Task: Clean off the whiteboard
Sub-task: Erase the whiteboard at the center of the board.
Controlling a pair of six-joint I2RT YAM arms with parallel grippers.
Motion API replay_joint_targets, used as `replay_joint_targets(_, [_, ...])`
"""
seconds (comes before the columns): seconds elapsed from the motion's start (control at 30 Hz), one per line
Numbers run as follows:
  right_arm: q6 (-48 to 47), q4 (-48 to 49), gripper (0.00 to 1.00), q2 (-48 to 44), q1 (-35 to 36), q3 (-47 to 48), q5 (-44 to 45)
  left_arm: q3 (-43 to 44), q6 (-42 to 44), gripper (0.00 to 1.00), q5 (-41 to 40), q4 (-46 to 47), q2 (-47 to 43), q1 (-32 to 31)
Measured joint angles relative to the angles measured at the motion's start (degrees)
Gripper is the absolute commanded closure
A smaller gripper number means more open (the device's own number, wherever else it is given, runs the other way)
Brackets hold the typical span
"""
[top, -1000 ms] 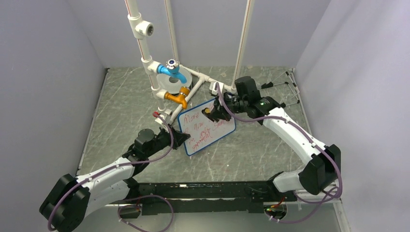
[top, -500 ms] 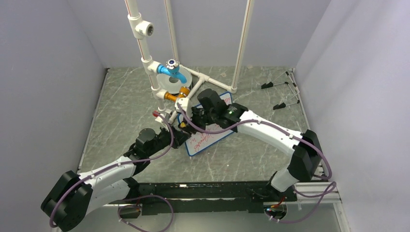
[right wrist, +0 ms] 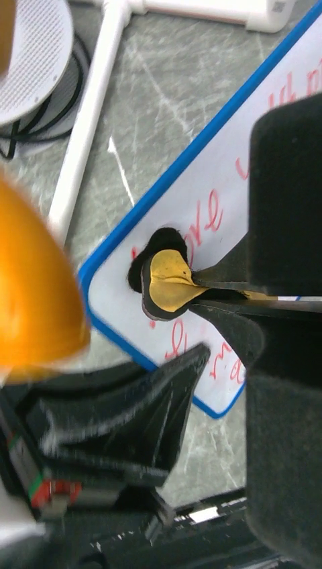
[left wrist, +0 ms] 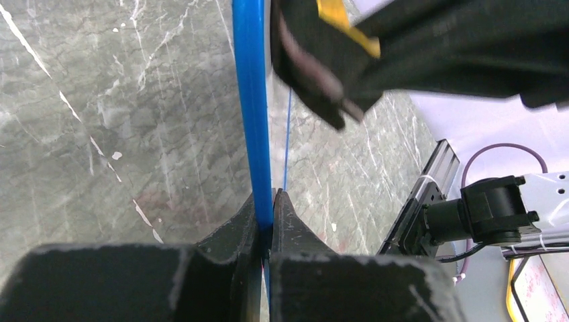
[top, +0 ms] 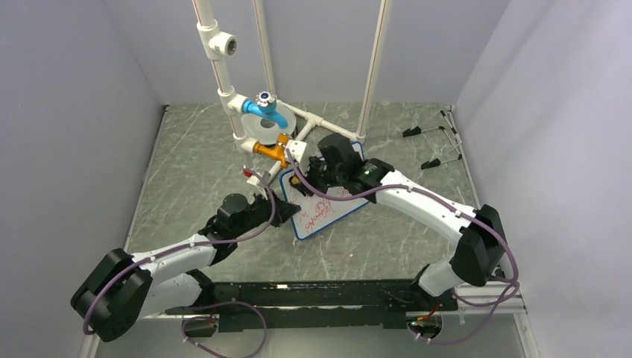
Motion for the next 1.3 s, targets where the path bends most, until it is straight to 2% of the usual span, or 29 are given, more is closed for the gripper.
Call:
replay_joint_targets(0.23, [-3.32, -0.57, 1.0, 0.09, 3.58, -0.9, -2.38, 0.0, 0.0, 1.0, 0.02, 0.44, 0.44, -0.5])
replay_joint_targets(0.57, [1.29, 1.01, 1.0, -0.92, -3.93, -0.9, -1.7, 0.04, -0.15, 1.0, 0.07, 1.38, 1.31, -0.52])
replay_joint_targets(0.9, [-0.72, -1.01, 1.0, 1.03, 3.08, 0.79, -2.78, 0.9, -0.04, 1.0, 0.22, 1.22, 2.67, -1.09])
replay_joint_targets(1.17, [2.8, -0.17, 1.0, -0.04, -4.74, 0.74, -1.95, 1.33, -0.81, 1.0, 0.17, 1.88, 3.67, -1.11])
replay_joint_targets(1.3, [1.46, -0.59, 1.0, 0.09, -3.69, 0.72, -2.8, 2.05, -0.87, 1.0, 0.52, 1.7, 4.48, -1.18])
